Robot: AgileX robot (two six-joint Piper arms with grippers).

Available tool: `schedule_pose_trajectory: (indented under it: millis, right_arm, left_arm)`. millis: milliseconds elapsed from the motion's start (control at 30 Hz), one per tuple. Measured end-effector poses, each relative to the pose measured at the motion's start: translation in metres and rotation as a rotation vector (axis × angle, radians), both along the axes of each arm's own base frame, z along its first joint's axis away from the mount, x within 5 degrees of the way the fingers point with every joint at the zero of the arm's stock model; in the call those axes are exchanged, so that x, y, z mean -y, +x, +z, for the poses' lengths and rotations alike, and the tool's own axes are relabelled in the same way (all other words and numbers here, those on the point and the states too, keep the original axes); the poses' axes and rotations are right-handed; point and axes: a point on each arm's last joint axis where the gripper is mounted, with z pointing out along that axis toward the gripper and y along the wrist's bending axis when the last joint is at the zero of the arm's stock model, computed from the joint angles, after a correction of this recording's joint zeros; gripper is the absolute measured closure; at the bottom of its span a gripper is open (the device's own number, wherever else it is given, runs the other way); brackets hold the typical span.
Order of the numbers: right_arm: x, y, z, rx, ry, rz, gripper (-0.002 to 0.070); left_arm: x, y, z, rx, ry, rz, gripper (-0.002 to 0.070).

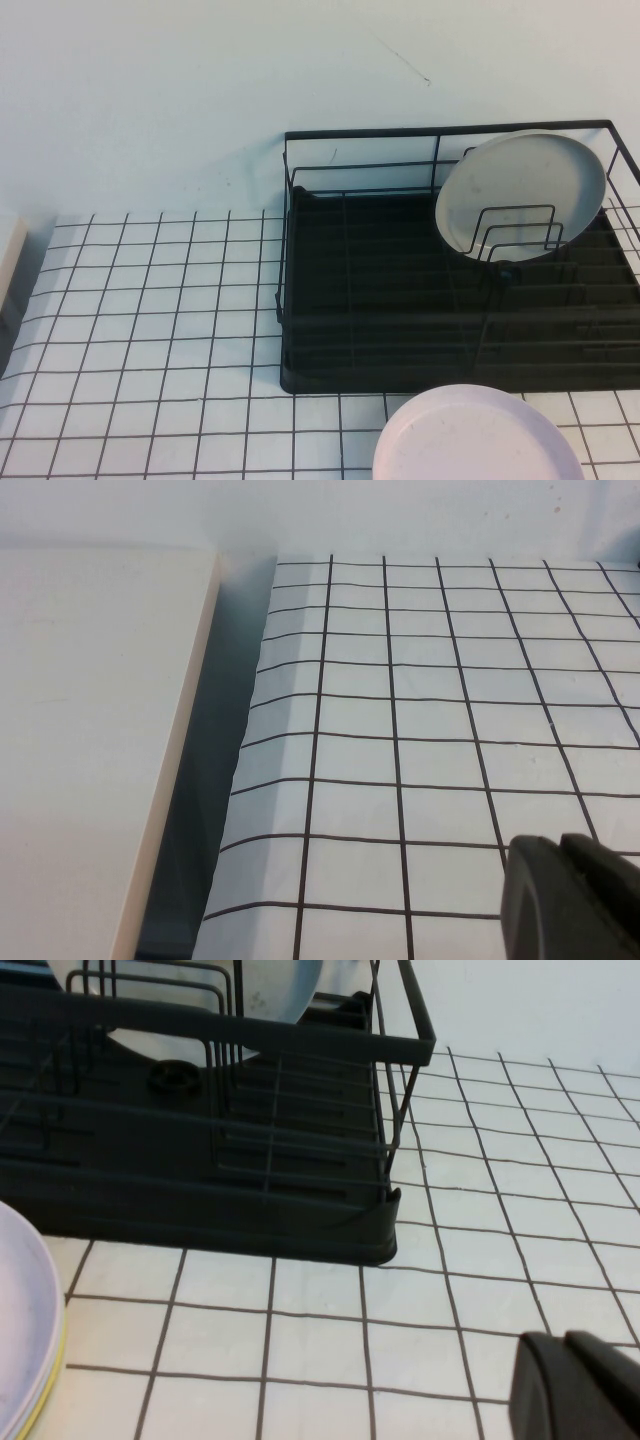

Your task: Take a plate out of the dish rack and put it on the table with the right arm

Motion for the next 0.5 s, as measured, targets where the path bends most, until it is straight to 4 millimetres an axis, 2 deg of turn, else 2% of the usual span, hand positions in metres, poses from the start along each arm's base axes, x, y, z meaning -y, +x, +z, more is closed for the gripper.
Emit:
schedule_pose_trajectory:
  millis: [300,500]
  right_arm:
    - [-0.004,0.0,0.0,0.002,0.107,0.008,0.0678]
    - [-0.011,0.0,0.001,0.009,0.316,0.023,0.0678]
  left_arm:
    - [0.0,0.0,0.0,0.0,0.0,0.0,0.0677]
    - [0.0,0.0,0.0,0.0,0.0,0.0,0.0677]
